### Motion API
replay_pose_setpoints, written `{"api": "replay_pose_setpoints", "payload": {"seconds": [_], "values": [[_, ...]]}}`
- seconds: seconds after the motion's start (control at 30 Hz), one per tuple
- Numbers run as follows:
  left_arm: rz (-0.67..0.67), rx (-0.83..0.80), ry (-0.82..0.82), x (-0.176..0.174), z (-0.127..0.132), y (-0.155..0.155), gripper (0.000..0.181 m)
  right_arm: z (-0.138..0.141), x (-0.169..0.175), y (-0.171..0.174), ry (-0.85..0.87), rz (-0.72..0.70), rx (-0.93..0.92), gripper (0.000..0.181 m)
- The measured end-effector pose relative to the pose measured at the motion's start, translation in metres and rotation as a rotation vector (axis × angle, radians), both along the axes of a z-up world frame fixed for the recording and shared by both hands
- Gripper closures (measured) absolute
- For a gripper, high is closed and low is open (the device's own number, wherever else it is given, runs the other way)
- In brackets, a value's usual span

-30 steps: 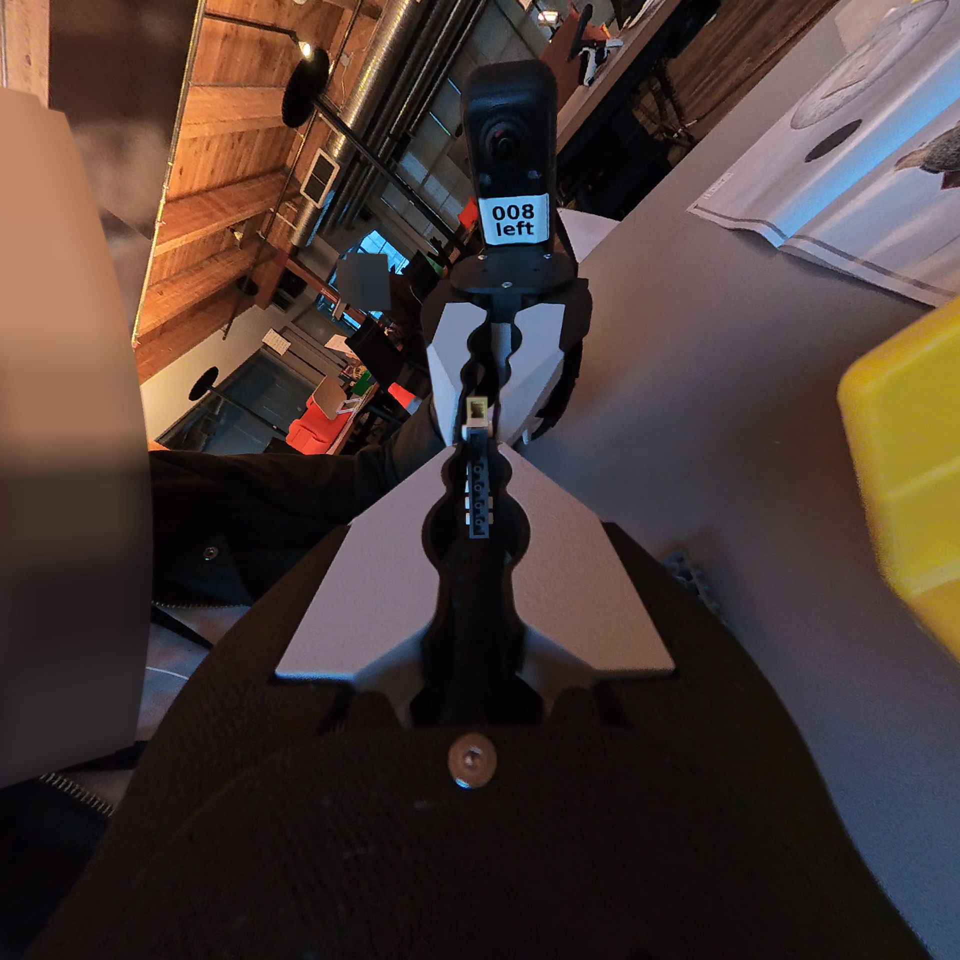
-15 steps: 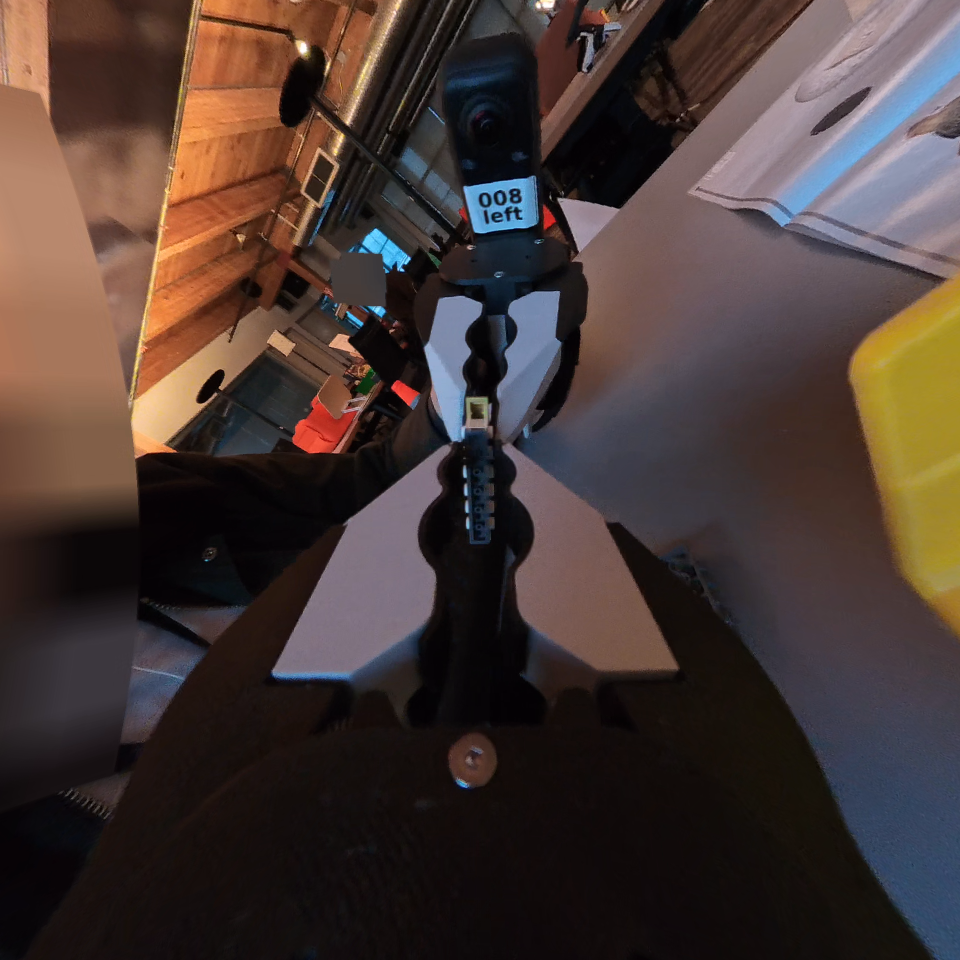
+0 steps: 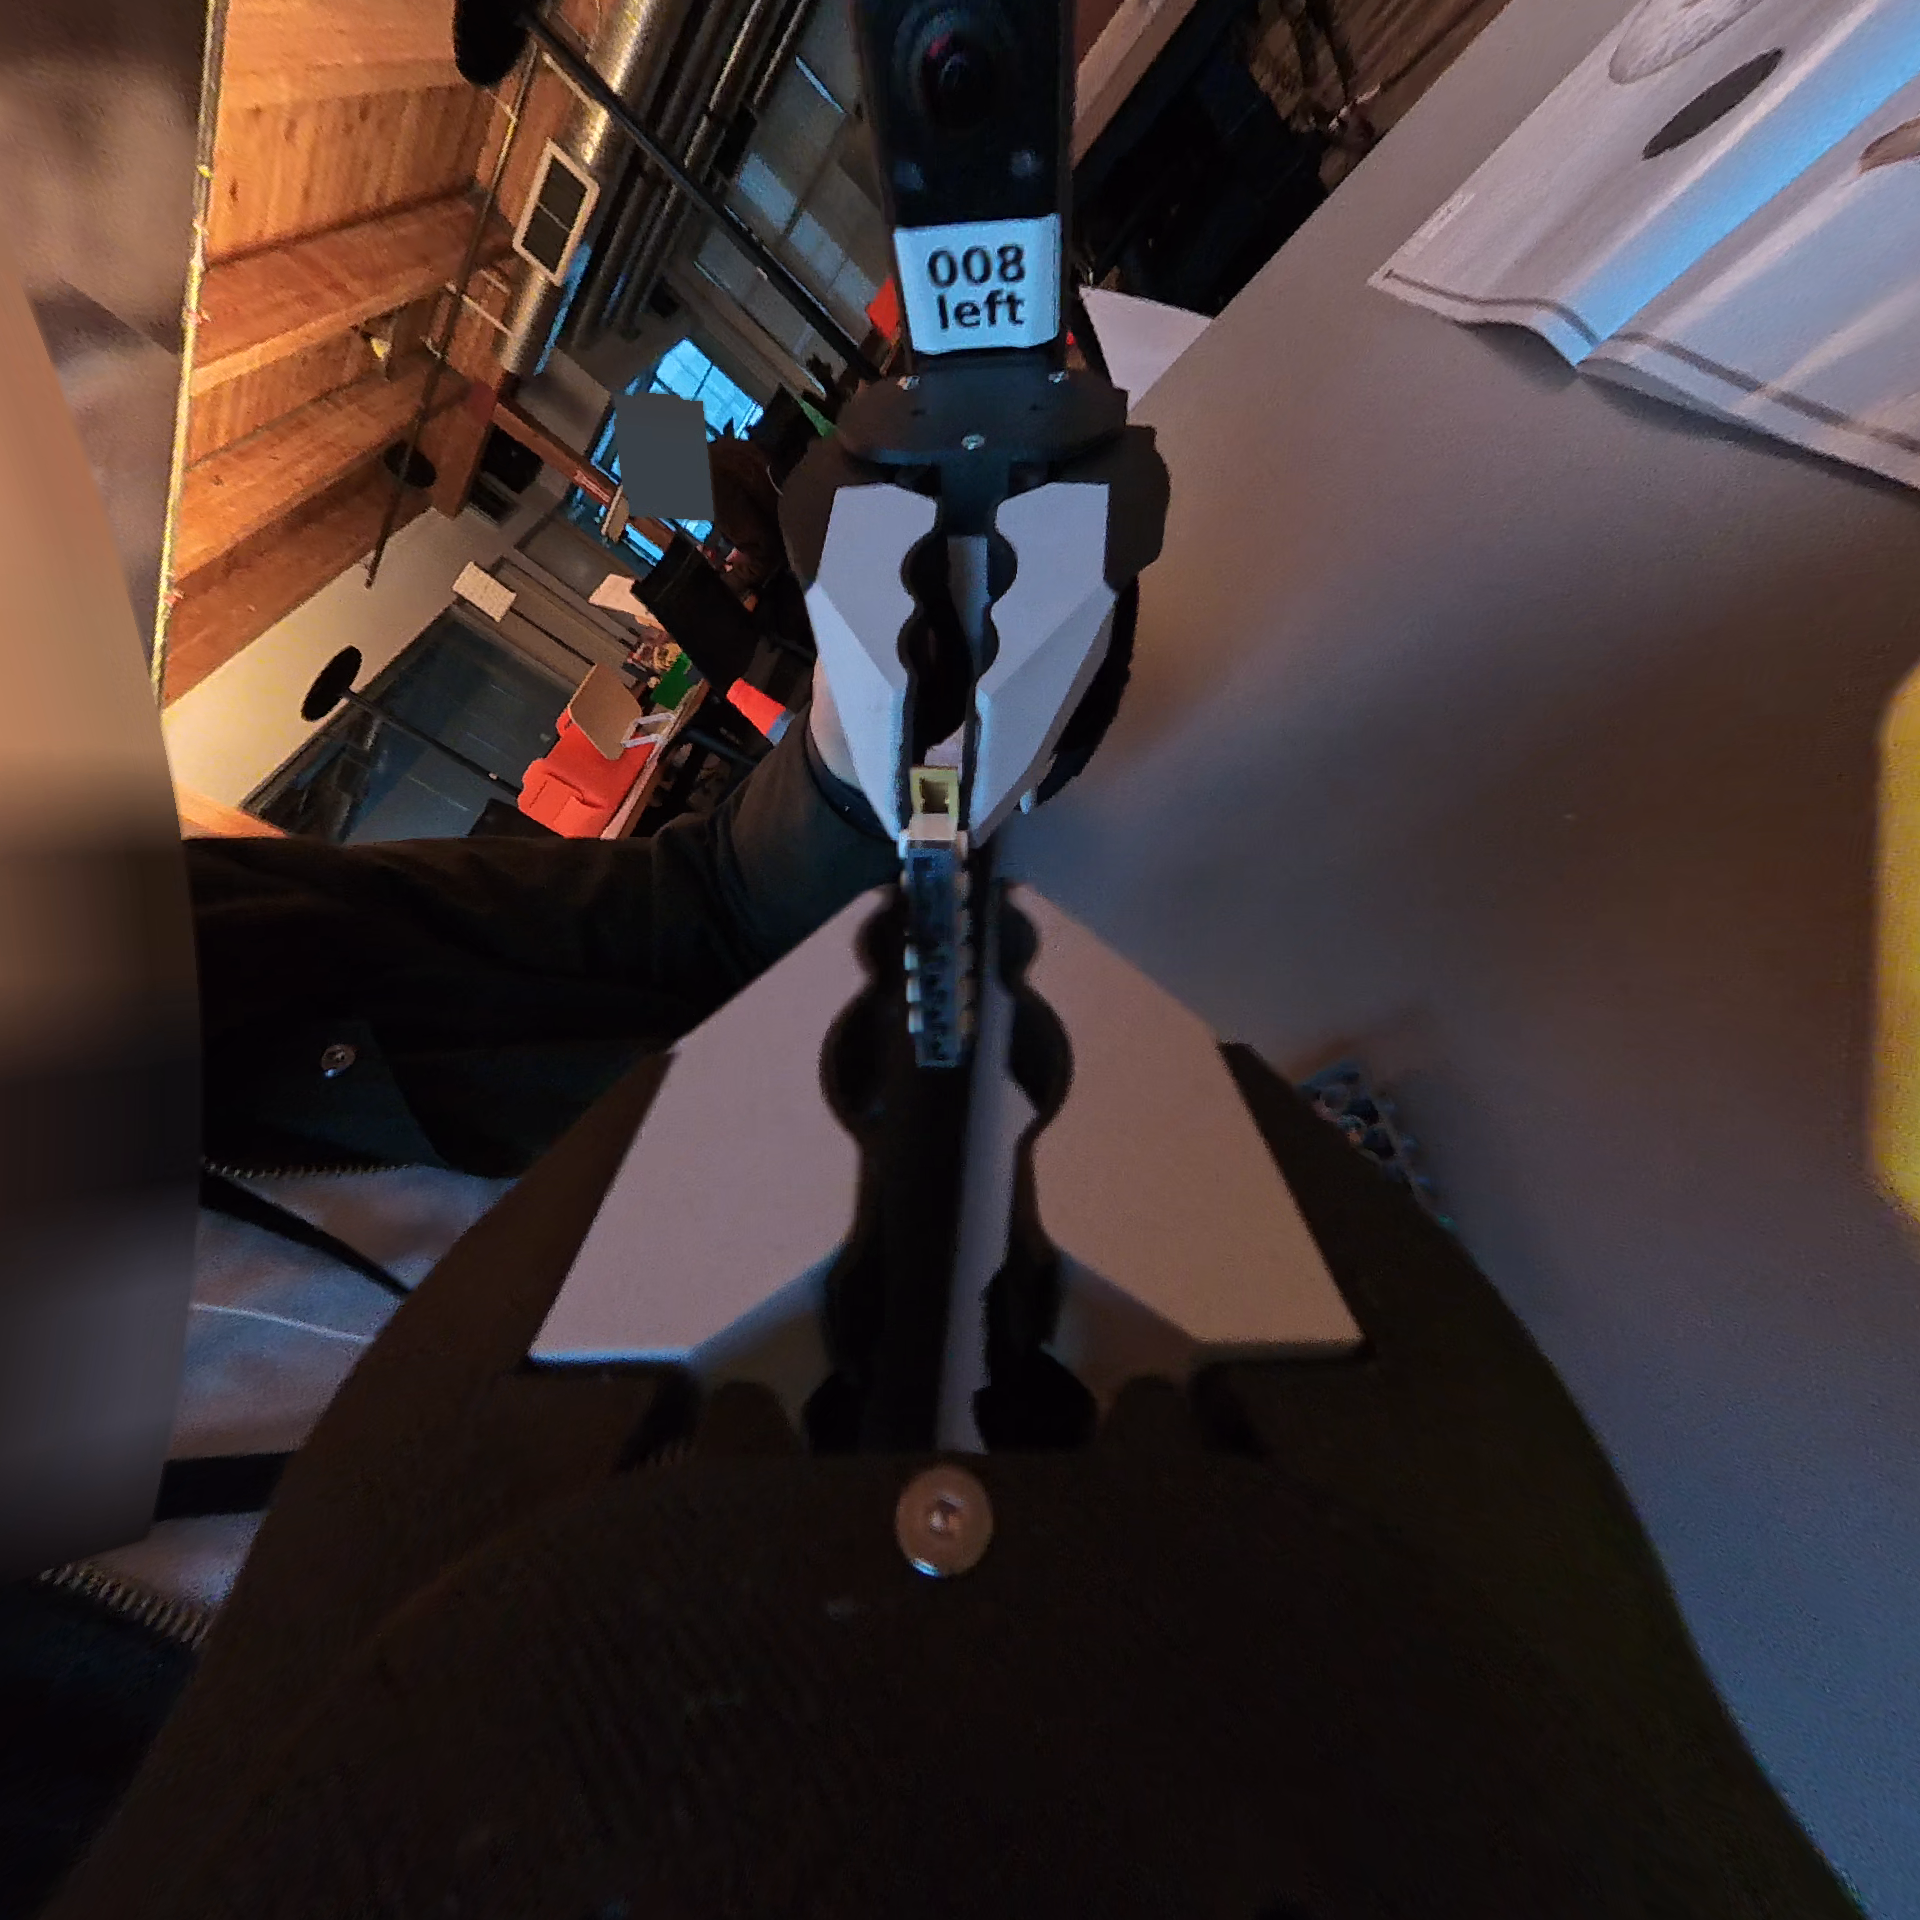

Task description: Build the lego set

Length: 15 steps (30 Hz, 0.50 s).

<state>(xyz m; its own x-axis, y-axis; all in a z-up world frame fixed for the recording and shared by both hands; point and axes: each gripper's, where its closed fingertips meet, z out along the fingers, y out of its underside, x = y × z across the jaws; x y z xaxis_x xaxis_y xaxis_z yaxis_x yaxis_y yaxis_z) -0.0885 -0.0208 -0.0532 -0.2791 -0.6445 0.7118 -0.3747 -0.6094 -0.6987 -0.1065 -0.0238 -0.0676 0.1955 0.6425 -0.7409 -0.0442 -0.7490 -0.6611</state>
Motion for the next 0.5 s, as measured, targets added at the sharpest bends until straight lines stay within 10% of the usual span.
{"api": "replay_pose_setpoints", "payload": {"seconds": [0.5], "values": [[-0.076,-0.058,-0.156,-0.009,0.030,-0.011,0.175,0.034,-0.005,-0.014,0.223,0.106,-0.062,0.173]]}}
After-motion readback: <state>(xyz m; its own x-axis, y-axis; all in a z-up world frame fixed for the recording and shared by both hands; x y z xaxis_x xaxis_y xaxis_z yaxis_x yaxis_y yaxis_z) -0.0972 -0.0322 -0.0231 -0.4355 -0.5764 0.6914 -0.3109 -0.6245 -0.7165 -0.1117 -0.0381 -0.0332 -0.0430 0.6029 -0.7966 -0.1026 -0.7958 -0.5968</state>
